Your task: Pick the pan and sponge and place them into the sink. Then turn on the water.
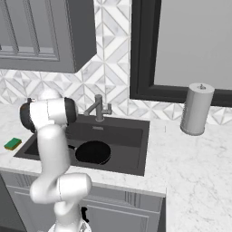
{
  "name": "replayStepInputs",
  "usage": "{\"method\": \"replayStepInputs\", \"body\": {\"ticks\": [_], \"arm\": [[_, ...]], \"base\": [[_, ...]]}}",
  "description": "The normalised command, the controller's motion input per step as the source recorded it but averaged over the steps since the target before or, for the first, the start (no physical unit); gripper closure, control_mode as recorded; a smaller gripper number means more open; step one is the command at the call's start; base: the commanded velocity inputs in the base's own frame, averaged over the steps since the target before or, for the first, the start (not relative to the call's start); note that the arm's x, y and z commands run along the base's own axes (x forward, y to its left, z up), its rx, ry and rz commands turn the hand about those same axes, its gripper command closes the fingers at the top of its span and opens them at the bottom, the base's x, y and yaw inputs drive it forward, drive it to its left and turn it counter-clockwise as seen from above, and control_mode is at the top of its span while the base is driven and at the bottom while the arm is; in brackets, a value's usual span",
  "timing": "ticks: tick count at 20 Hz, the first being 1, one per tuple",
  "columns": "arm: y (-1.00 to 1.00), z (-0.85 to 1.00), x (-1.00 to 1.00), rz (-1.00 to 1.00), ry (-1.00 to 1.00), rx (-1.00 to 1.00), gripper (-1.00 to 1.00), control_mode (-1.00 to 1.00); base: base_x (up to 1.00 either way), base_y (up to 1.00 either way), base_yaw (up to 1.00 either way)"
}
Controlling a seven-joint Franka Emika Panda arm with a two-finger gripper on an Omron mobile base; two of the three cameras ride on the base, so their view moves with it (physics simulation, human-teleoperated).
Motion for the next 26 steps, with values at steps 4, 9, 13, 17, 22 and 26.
{"method": "replayStepInputs", "body": {"ticks": [4, 9, 13, 17, 22, 26], "arm": [[0.15, 0.88, -0.45, 0.07, 0.11, -0.13, -1.00, -1.00], [-0.31, 0.37, -0.75, -0.05, 0.12, 0.00, -1.00, -1.00], [-0.50, 0.09, -0.96, -0.10, 0.04, 0.09, -1.00, -1.00], [-0.48, 0.20, -1.00, -0.04, -0.03, 0.11, -1.00, -1.00], [-0.09, 0.59, -0.97, 0.00, -0.25, 0.01, -1.00, -1.00], [0.05, 0.99, -0.70, 0.04, -0.24, 0.00, -1.00, -1.00]], "base": [[0.00, 0.00, 0.00], [0.00, 0.00, 0.00], [0.00, 0.00, 0.00], [0.00, 0.00, 0.00], [0.00, 0.00, 0.00], [0.00, 0.00, 0.00]]}}
